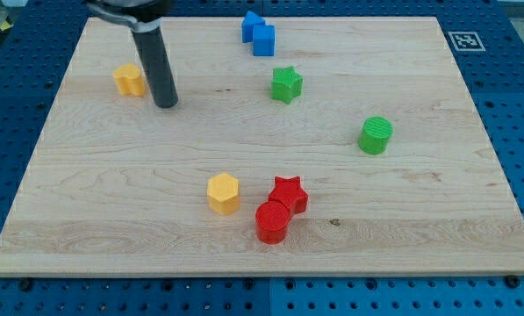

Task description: Point at the yellow hexagon

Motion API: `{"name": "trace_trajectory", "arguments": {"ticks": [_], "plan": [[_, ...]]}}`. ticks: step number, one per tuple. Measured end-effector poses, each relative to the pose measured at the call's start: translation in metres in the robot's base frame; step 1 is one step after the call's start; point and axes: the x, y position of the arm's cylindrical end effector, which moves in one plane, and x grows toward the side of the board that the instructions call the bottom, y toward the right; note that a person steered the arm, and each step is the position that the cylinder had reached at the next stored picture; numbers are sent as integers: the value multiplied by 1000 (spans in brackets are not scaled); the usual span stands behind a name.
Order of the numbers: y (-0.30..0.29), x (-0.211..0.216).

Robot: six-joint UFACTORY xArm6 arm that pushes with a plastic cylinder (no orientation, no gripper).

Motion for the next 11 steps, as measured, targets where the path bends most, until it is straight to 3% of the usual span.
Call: {"name": "trace_trajectory", "arguments": {"ticks": [1,4,6,8,11], "plan": [[3,-26],[54,97],[58,110],[111,135],[114,151]]}}
